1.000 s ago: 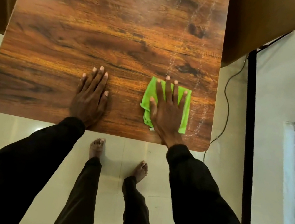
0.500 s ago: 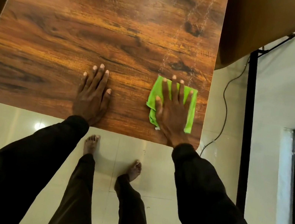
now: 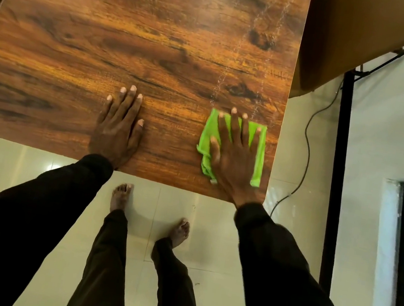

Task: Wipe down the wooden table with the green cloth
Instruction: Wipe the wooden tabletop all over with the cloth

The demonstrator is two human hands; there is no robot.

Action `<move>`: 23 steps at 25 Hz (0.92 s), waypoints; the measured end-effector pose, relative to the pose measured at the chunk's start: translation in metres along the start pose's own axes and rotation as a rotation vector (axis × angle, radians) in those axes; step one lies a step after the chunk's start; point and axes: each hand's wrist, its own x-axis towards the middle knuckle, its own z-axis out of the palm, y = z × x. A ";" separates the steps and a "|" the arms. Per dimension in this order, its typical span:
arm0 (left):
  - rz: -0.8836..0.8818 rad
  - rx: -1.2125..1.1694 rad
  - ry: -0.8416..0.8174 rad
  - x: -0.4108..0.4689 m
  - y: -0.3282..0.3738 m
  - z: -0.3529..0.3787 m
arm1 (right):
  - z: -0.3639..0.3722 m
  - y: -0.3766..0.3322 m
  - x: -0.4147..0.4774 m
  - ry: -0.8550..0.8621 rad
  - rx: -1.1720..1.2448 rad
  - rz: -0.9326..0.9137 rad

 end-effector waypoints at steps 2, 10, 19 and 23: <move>0.009 -0.001 0.006 -0.001 -0.001 0.000 | 0.002 -0.026 0.018 -0.014 0.009 -0.002; -0.013 0.004 0.015 -0.001 0.001 0.000 | 0.000 0.039 -0.049 -0.028 -0.020 -0.220; -0.026 -0.031 -0.020 0.000 0.002 -0.002 | 0.006 -0.003 -0.016 -0.106 -0.038 -0.395; -0.040 -0.026 -0.022 0.001 0.005 -0.003 | -0.006 0.042 -0.044 -0.106 -0.045 -0.336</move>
